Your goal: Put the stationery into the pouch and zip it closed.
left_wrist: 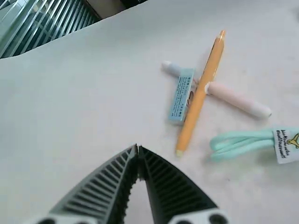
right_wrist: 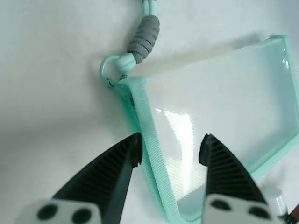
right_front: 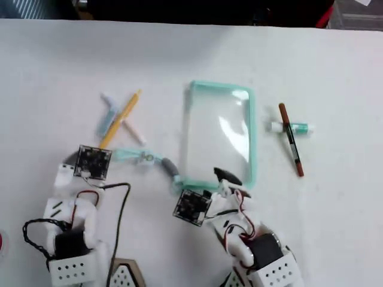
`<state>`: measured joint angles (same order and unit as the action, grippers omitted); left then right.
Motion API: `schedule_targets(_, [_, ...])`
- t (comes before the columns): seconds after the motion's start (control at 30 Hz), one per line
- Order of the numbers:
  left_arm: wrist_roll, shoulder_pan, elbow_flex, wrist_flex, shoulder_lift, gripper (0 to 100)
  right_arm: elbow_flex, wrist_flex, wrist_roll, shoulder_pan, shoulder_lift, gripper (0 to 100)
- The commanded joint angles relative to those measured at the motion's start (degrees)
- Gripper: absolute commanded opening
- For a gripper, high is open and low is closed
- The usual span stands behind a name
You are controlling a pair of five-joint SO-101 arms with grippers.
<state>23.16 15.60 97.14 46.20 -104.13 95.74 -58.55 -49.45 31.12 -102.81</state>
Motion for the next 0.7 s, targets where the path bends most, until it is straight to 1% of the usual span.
schedule_targets(0.0, [-0.62, 0.13, -1.05, -1.23, -0.57, 3, 1.05, 1.89, -1.05, 2.24, -0.4, 20.8])
schedule_targets(0.13, [-0.7, -0.57, -1.05, -1.14, -0.57, 3, 1.05, 4.35, -1.14, 2.33, 1.19, 20.8])
schedule_targets(0.3, [-0.35, -2.77, -0.18, -1.23, -0.57, 3, 0.0, 7.16, -1.14, 2.33, 7.78, 20.8])
schedule_targets(0.4, [-0.35, -3.38, -0.18, -1.14, -0.57, 3, -7.38, 4.44, -0.18, 2.15, 13.23, 20.7])
schedule_targets(0.47, [-0.35, -3.47, -0.18, -1.14, -0.57, 3, -15.65, 1.19, 4.04, 1.27, 17.71, 20.7])
schedule_targets(0.53, [-0.35, -3.47, -0.18, -1.14, -0.57, 3, -23.74, -1.8, 6.33, 1.27, 23.34, 20.7])
schedule_targets(0.6, [-0.35, -3.47, -0.18, -1.14, -0.57, 3, -28.4, -3.3, 6.68, 3.03, 30.02, 20.7])
schedule_targets(0.67, [-0.35, -3.47, -0.18, -1.14, -0.57, 3, -28.92, -2.59, 6.51, 5.93, 36.79, 20.7])
